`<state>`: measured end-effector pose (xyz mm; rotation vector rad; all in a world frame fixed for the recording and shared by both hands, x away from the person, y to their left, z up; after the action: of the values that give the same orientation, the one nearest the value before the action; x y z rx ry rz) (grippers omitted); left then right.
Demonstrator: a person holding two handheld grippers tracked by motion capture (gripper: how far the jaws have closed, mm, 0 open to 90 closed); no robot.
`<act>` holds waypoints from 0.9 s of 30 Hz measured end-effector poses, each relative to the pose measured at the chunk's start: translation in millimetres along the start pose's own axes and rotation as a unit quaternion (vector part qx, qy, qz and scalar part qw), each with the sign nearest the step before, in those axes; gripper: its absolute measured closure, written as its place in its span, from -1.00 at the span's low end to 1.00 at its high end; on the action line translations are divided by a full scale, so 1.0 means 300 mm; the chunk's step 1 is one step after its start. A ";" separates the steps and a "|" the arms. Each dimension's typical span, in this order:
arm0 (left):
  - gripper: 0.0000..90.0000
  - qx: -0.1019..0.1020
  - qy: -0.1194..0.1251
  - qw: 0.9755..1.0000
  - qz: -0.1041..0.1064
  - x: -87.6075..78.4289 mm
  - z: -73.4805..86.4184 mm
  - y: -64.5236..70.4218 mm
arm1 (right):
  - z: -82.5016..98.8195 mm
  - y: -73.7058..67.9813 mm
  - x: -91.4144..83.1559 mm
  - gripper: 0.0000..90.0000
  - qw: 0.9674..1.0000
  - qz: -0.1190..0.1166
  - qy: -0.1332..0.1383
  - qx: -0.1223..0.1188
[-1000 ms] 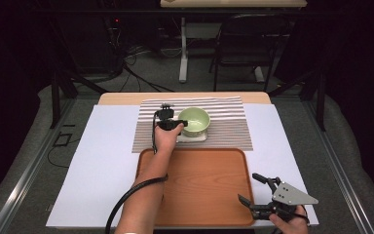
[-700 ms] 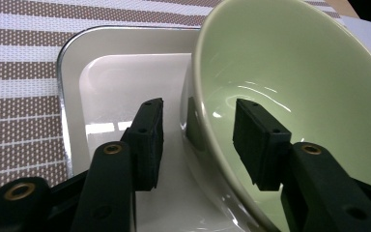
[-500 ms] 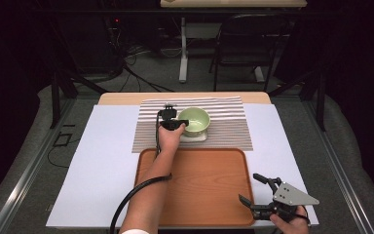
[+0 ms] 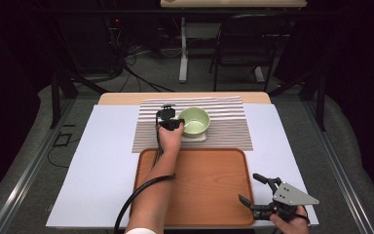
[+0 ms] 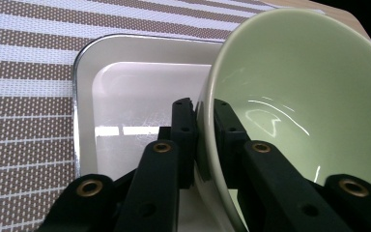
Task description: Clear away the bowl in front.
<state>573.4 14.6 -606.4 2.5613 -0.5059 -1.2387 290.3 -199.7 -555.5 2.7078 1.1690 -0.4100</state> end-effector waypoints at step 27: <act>0.82 0.004 0.013 1.000 0.016 -0.048 -0.020 0.015 | 0.002 0.003 0.000 -0.63 1.000 0.000 -0.001 0.003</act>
<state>568.8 17.0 -591.1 2.5617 -0.5436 -1.1948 290.7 -200.3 -556.0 2.7109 1.1691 -0.4164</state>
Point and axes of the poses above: each handheld gripper's, and its own axes: x roughly forward along the jaws, z roughly out of its underside, y roughly to its right, the point moved 10 cm from there along x, roughly forward along the jaws, and after that the axes turned 4 degrees about -y, right-handed, at the moved point
